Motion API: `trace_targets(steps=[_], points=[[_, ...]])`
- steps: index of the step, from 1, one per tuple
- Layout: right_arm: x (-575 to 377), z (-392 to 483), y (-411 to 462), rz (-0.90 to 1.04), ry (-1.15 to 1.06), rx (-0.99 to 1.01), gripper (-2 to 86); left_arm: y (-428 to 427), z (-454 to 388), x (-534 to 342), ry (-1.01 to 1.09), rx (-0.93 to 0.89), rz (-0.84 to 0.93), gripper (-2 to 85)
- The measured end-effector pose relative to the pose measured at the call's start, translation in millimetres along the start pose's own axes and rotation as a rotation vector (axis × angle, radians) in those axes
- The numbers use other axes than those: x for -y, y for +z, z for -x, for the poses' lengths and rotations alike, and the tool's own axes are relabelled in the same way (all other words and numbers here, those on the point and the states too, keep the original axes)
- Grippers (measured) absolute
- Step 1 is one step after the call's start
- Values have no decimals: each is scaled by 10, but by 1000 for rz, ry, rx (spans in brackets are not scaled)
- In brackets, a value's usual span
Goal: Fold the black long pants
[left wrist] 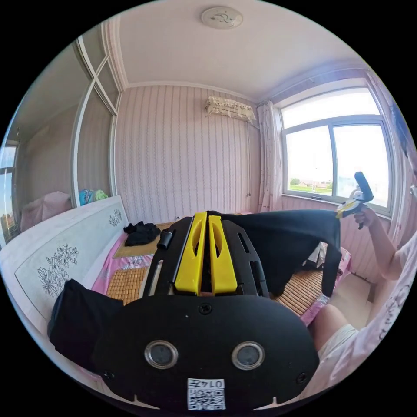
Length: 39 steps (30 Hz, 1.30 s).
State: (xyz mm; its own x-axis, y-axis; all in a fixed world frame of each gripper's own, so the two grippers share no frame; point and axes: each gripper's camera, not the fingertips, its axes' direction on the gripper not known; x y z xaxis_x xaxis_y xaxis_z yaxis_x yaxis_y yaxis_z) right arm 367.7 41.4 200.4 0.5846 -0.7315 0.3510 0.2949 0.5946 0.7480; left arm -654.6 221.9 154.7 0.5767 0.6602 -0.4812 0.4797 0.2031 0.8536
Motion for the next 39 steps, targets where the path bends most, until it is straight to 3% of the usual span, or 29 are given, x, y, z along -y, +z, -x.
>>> trace_targets(steps=[4,7,11,18,22,28,32,35,39], points=[[-232,-176,1391,317,130,162,12,47,160,-957,-94,-14,207,-10],[-590,-160,2504,569,241,228,36,221,337,-1921,-321,-28,443,-10],[-457,122,3247,585,207,300,78,239,501,-2807,-531,21,658,-10],[651,527,4227,453,84,244,118,110,843,-3166,-706,12,623,-10],[1120,804,5125,555,81,221,138,132,874,-3264,-689,-3,652,-10],[1286,1259,5880,675,-144,-47,102,134,939,-3293,-604,12,667,-10],[1455,1225,5737,673,-250,-15,17,100,1088,-3215,-535,21,626,-10],[1852,1126,5308,466,-229,23,15,-44,1227,-3031,-479,127,554,-9],[2163,945,5057,412,-117,164,63,-146,1452,-3061,-465,336,574,-3]])
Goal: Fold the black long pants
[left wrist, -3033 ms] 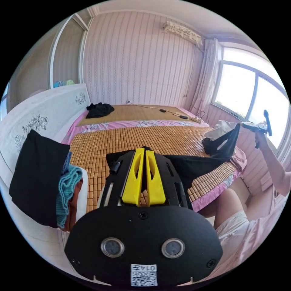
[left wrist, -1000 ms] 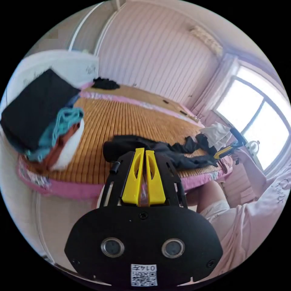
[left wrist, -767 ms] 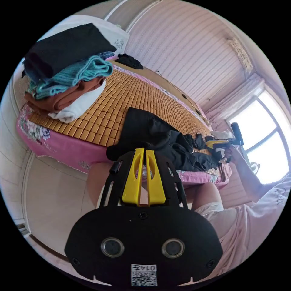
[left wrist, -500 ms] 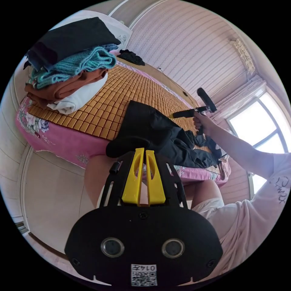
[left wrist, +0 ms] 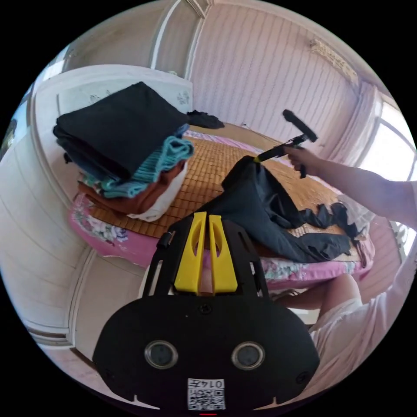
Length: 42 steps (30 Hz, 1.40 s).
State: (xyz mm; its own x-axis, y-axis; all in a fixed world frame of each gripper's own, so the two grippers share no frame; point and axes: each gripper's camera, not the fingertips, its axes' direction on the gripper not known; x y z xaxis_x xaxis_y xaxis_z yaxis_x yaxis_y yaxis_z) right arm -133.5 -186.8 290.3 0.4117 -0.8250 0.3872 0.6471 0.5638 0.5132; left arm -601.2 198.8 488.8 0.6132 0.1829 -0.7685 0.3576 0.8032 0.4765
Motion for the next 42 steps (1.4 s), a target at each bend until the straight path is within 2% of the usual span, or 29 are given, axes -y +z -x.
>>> trace_targets(steps=[3,9,13,17,23,31,42], points=[[-342,-76,-222,-75,62,40,76,204,333,-111,-114,11,91,21],[-2201,-216,-452,-44,161,-71,71,84,543,-431,-163,-76,76,39],[-3934,-486,-581,15,484,-103,72,-83,468,-553,-95,-128,62,40],[-5466,-585,-802,-41,834,-111,74,-182,422,-544,-35,-176,42,49],[-6771,-425,-955,-190,1106,-85,78,-272,339,-451,2,-253,24,51],[-7251,-473,-1040,-310,1139,-83,96,-388,280,-417,46,-252,28,54],[-6828,-1142,-1061,-346,1073,-86,102,-173,507,-150,61,-178,109,70]])
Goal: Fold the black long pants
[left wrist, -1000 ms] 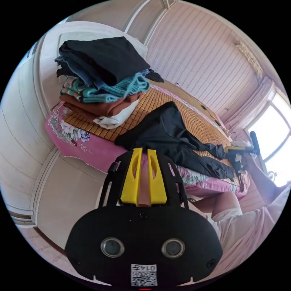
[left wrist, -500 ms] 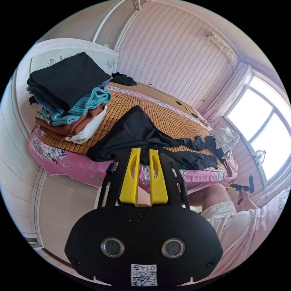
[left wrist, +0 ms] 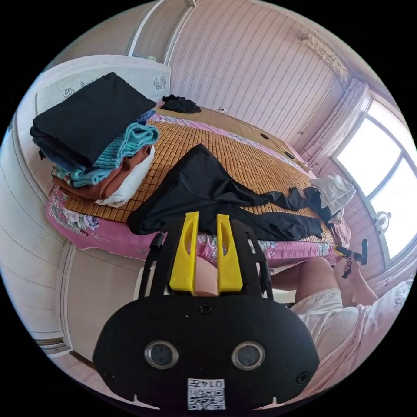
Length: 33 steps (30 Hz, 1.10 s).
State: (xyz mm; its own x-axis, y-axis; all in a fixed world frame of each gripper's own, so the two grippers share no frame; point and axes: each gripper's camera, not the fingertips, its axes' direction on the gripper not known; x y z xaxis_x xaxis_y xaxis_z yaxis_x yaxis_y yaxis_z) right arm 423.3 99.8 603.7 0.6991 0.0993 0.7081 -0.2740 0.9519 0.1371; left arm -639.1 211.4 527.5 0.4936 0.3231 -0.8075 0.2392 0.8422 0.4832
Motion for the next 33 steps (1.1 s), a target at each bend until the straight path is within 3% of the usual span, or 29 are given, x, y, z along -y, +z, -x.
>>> trace_targets(steps=[12,17,23,28,33], points=[[1175,1456,690,100,-423,13,101,17,1269,77,-342,-1,-80,80],[1817,2919,1271,166,-709,113,114,23,1979,-138,-554,-108,-153,83],[2247,4916,1907,233,-970,283,164,268,2397,-179,-669,-289,-176,98],[2249,6039,2658,366,-1045,239,179,546,2477,7,-719,-350,-118,141],[2200,6239,3430,579,-986,62,161,834,2527,125,-768,-367,-46,122]])
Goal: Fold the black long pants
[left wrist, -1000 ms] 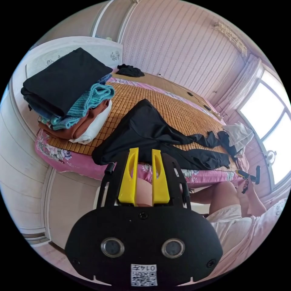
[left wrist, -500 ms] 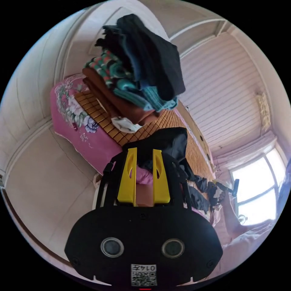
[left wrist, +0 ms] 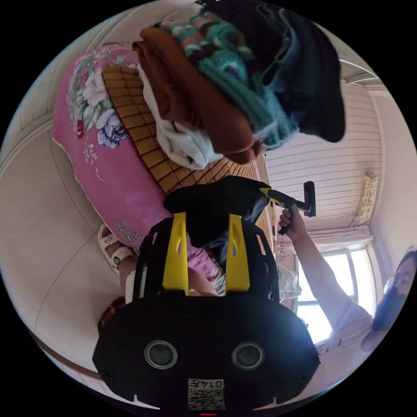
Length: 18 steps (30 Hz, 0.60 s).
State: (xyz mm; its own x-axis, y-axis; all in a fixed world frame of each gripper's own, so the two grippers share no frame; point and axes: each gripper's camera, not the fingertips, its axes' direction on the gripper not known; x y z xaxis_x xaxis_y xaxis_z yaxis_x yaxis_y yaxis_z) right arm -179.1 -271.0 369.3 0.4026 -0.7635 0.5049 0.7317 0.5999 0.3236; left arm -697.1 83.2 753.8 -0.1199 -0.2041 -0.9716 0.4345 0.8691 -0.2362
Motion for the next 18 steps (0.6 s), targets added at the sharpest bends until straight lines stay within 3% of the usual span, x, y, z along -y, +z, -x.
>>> trace_targets(steps=[4,6,8,10,12,14,18], points=[[-68,-92,116,32,-2,84,63,272,-38,64,39,21,88,55],[-151,-23,-63,-81,-87,69,39,256,-189,23,103,39,26,34],[-310,211,-418,-311,-252,-52,28,80,-560,-159,306,76,-194,25],[-325,293,-549,-375,-287,-94,32,46,-792,-308,431,150,-296,29],[-218,236,-521,-291,-246,-105,54,178,-833,-322,419,226,-272,39],[-144,23,-420,-160,-154,-77,100,421,-660,-218,271,276,-153,67],[-493,-342,-517,-191,-37,13,124,436,-651,-262,206,201,-166,84]])
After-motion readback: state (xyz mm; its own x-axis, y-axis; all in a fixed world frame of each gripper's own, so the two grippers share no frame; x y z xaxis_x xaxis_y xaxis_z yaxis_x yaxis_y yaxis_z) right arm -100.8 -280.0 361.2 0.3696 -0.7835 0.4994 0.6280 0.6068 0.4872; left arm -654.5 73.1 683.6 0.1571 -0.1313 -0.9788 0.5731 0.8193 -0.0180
